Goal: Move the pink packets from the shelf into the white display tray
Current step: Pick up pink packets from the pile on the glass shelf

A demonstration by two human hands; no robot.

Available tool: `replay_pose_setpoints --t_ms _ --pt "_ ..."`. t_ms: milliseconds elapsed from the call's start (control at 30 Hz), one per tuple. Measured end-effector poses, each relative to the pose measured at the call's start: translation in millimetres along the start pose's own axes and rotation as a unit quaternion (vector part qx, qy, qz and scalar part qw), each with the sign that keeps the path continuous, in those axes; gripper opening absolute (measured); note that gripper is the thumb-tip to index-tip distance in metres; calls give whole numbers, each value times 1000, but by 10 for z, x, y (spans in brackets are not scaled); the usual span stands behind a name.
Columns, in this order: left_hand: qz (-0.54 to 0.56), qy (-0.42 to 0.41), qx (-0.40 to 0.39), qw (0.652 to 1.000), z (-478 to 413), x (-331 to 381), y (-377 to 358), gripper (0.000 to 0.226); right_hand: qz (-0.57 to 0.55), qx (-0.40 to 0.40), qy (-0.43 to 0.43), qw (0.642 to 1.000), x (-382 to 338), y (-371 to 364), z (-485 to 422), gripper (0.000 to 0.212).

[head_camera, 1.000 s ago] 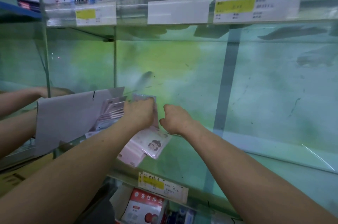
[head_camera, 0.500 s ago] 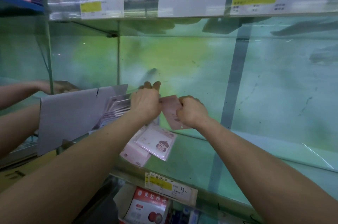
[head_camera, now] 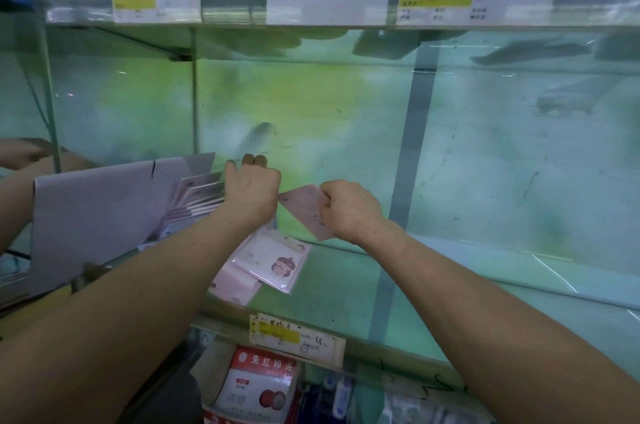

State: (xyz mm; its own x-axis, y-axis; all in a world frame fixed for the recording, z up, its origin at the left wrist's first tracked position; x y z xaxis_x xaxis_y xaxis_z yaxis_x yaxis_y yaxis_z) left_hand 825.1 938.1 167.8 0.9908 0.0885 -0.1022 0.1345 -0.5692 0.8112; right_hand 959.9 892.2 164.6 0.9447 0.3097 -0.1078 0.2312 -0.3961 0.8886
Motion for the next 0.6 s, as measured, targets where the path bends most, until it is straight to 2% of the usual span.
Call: replay_pose_setpoints --t_ms 300,400,533,600 --pt "69 -67 76 992 223 297 449 19 16 11 -15 1000 138 317 429 30" --pt "99 -98 87 986 343 524 556 20 32 20 -36 999 227 423 605 29" --pt "118 -124 101 980 509 771 671 22 68 31 -59 995 428 530 847 15" --pt "118 -129 115 978 591 868 760 27 81 30 -64 994 506 628 999 20"
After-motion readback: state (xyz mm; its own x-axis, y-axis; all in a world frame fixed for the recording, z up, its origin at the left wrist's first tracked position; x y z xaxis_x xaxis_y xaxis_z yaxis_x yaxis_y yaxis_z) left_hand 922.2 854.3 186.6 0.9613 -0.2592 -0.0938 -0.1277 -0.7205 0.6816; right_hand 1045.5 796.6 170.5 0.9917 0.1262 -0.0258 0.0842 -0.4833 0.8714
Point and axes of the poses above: each hand's wrist, its own z-axis away from the middle knuckle, its own y-axis out of the back of the hand, x = y × z, the point moved 5 cm from there along -z, towards the middle knuckle, and after that the axes turned 7 degrees about y, right-handed, at the moved point
